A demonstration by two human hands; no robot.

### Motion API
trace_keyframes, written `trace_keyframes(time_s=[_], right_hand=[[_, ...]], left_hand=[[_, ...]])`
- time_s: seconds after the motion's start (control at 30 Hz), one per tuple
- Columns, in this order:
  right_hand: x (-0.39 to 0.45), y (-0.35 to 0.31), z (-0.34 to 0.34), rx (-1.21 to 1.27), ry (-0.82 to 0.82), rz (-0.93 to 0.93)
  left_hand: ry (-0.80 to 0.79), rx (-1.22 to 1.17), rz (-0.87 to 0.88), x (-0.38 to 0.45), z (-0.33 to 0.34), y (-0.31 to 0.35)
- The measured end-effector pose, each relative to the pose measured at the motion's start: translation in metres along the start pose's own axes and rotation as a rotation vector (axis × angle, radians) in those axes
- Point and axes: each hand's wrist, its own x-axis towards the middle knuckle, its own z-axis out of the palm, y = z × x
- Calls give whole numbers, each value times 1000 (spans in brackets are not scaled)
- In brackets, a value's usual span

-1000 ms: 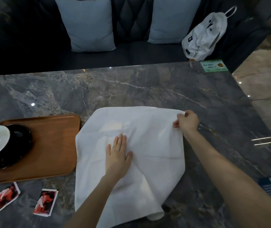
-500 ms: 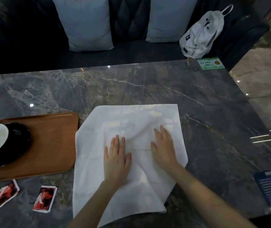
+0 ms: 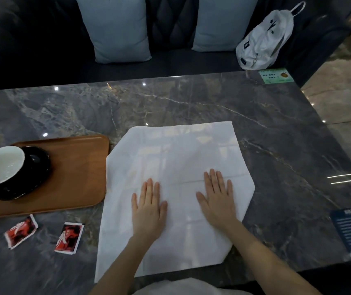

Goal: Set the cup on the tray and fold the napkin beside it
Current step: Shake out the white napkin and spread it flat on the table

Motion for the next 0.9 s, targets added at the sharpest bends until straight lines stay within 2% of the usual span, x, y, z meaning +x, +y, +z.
trace_keyframes(time_s=[0.1,0.2,0.27,0.33,0.4,0.5,0.57,0.7,0.8,0.9], right_hand=[[2,2,0,3,-15,-37],[8,4,-16,207,-61,-17],[3,11,-27,345,114,58],[-8,22,-32,321,326,193],[-16,35,-34,264,409,330],[-21,49,-37,260,296,532],[-21,57,-37,288,201,594],[-18,68,-39,421,234,510],[-12,67,-55,823,252,489],[-9,68,-78,1161,91,464]], left_hand=[[-2,19,-4,1,-4,2],[-5,31,-21,-1,-7,9],[36,9,23,-7,-5,15],[60,16,136,-17,1,24],[36,49,247,-25,9,35],[-36,53,349,-30,16,47],[-60,78,375,-30,21,51],[-79,99,362,-26,26,57],[-71,108,355,-21,26,60],[-61,116,346,-19,26,62]])
